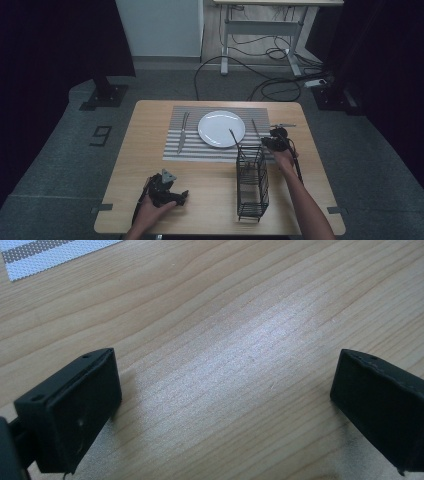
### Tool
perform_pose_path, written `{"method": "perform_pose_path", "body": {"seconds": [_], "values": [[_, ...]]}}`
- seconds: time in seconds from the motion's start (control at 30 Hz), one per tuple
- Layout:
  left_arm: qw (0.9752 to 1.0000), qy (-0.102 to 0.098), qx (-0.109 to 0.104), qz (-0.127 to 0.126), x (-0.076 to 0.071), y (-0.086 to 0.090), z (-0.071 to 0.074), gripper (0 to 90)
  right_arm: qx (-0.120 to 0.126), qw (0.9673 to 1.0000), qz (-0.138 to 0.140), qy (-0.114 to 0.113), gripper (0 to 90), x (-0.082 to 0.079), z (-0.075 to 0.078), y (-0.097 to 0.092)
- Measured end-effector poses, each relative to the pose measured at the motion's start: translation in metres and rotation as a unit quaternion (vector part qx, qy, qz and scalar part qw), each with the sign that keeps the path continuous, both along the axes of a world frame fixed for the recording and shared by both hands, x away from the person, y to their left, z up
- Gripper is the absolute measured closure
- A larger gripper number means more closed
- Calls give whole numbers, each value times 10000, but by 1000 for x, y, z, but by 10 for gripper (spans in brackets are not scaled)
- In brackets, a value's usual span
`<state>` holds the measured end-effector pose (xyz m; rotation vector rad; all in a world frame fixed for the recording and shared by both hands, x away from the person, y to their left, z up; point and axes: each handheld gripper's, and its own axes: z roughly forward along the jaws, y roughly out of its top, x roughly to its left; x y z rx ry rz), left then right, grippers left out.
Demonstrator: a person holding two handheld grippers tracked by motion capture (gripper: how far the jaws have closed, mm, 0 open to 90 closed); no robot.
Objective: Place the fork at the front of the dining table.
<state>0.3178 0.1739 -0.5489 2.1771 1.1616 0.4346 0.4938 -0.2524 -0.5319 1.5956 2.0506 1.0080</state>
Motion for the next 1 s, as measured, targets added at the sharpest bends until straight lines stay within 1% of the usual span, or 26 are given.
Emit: {"method": "perform_pose_path", "body": {"seconds": [0.03, 0.13, 0.17, 0.2, 0.27, 0.33, 0.37, 0.47, 0.53, 0.57, 0.6, 0.63, 0.7, 0.77, 0.8, 0.83, 0.93, 1.0], "values": [[10000, 0, -1, 0, 0, 0, 0, 0, 87, 9999, -89, 12, 825, 0, -2, -4], [10000, 0, 2, -2, 0, 0, 0, 0, 178, 9996, -226, -37, 831, -2, -6, -10], [10000, 0, 0, -1, 0, 0, 0, 0, 178, 9996, -226, -37, 831, -2, -6, -10], [10000, 0, -2, 0, 0, 0, 0, 0, 308, 9992, -270, -13, 812, -3, -9, -14], [10000, 0, 0, -1, 0, 0, 0, 0, 413, 9988, -261, 8, 802, -5, -11, -17], [10000, 1, 0, -1, 0, 0, 0, 0, 430, 9989, -198, 39, 766, -7, -12, -18], [10000, 1, 0, -1, 0, 0, 0, 0, 430, 9989, -198, 39, 766, -7, -12, -18], [10000, 1, 0, -1, 0, 0, 0, 0, 483, 9988, -110, -37, 724, -12, -10, -22], [10000, -6, -3, 0, 0, 0, 0, 0, 599, 9981, -104, -122, 710, -19, -6, -30], [10000, -5, -2, -1, 0, 0, 0, 0, 599, 9981, -104, -122, 710, -19, -6, -30], [10000, -6, -4, 1, 0, 0, 0, 0, 611, 9979, -91, -177, 701, -25, -2, -36], [10000, -6, -4, 1, 0, 0, 0, 0, 611, 9979, -91, -177, 701, -25, -2, -36], [10000, -5, -3, -1, 0, 0, 0, 0, 623, 9978, -78, -233, 694, -32, 1, -42], [10000, -8, -4, -2, 0, 0, 0, 0, 565, 9980, -41, -267, 685, -40, 3, -47], [10000, -8, -4, -1, 0, 0, 0, 0, 517, 9981, 3, -348, 685, -49, 2, -52], [10000, -6, 1, -3, 0, 0, 0, 0, 517, 9981, 3, -348, 685, -49, 2, -52], [10000, -6, -1, -2, 0, 0, 0, 0, 422, 9982, 171, -384, 686, -63, -3, -56], [10000, -6, -2, -2, 0, 0, 0, 0, 438, 9981, 216, -376, 686, -65, -5, -56]]}}
